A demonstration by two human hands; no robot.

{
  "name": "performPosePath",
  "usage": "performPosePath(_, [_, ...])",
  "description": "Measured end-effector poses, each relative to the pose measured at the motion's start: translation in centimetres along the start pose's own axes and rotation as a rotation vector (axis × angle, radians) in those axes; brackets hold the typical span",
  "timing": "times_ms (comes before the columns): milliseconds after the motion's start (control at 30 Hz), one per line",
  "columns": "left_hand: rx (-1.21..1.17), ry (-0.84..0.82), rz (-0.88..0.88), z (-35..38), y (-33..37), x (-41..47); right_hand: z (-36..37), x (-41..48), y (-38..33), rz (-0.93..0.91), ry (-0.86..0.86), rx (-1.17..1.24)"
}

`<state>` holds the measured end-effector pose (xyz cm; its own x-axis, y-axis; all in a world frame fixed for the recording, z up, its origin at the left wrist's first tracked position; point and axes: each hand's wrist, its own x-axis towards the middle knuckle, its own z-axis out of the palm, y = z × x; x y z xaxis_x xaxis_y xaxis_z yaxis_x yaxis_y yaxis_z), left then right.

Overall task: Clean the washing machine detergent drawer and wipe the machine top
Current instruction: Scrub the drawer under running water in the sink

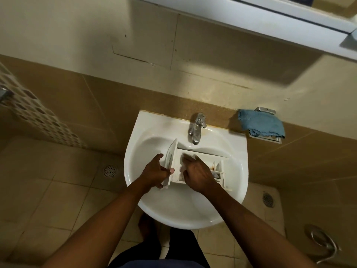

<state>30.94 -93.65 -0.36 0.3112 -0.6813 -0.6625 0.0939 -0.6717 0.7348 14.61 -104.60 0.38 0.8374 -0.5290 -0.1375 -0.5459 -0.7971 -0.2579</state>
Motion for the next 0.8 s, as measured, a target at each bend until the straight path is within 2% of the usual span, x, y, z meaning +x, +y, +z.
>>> performPosePath(200, [-0.009,0.01,-0.006,0.0,0.0,0.0,0.3,0.0,-2.5,0.033,-0.076,0.108])
performPosePath(400, [-0.022,-0.006,-0.01,-0.1,0.0,-0.1,-2.3,1.5,-1.0,0.165,-0.013,0.168])
performPosePath(533, [-0.016,0.01,-0.012,-0.1,0.0,-0.2,-1.6,1.2,-2.6,0.082,-0.088,0.129])
performPosePath(600, [-0.024,0.008,-0.011,-0.1,0.0,-0.2,-1.2,-0.1,-2.7,0.099,-0.115,0.103])
performPosePath(733, [-0.009,0.008,-0.008,0.0,0.0,-0.2,-2.5,-0.4,-0.9,0.16,-0.103,0.138])
performPosePath(800, [0.003,0.012,-0.006,0.1,0.1,-0.1,-3.1,0.9,-0.4,0.2,-0.039,0.149])
